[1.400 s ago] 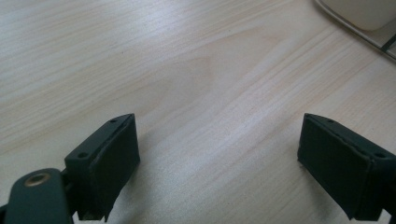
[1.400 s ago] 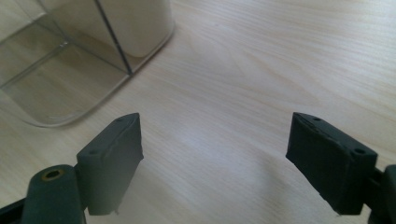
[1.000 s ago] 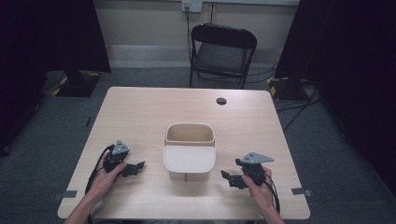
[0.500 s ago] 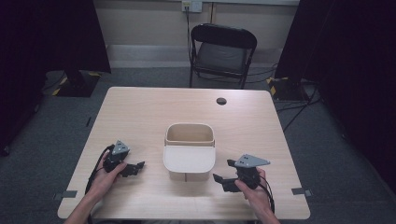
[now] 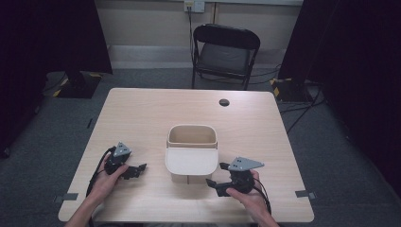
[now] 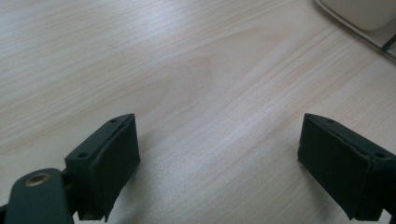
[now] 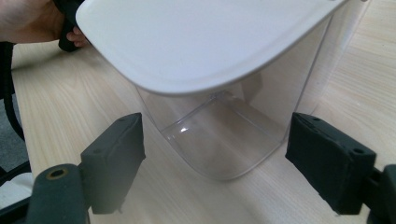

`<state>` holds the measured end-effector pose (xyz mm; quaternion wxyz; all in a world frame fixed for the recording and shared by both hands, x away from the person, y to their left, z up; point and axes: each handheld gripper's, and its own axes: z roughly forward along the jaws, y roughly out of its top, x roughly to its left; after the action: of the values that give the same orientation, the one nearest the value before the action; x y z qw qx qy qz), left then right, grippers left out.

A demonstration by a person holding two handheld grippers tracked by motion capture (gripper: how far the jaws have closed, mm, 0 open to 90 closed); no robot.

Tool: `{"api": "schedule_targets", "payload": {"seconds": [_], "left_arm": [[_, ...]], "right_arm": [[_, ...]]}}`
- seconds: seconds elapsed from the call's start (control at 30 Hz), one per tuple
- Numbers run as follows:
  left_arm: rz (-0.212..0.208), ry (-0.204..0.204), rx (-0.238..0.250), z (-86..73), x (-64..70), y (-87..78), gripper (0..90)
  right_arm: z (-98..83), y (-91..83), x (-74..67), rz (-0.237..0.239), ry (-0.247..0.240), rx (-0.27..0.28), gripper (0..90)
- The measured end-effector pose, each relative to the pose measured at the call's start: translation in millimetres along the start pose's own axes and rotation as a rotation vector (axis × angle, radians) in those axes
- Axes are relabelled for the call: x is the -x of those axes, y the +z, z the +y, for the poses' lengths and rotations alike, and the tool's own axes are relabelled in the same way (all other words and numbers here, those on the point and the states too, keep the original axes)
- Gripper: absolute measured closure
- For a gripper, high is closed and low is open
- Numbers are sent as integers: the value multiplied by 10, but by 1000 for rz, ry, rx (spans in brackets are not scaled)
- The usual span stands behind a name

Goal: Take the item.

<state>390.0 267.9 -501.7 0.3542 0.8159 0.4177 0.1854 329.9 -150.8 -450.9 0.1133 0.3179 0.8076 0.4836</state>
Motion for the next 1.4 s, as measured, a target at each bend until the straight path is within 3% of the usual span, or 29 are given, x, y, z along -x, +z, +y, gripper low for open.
{"api": "schedule_targets", "payload": {"seconds": [0.6, 1.4], "left_arm": [[0, 1, 1, 0, -1, 1, 119], [0, -1, 1, -1, 1, 1, 120]], "right_arm": [[41, -13, 27, -38, 10, 43, 259], [79, -35, 7, -21, -8, 73, 301]]}}
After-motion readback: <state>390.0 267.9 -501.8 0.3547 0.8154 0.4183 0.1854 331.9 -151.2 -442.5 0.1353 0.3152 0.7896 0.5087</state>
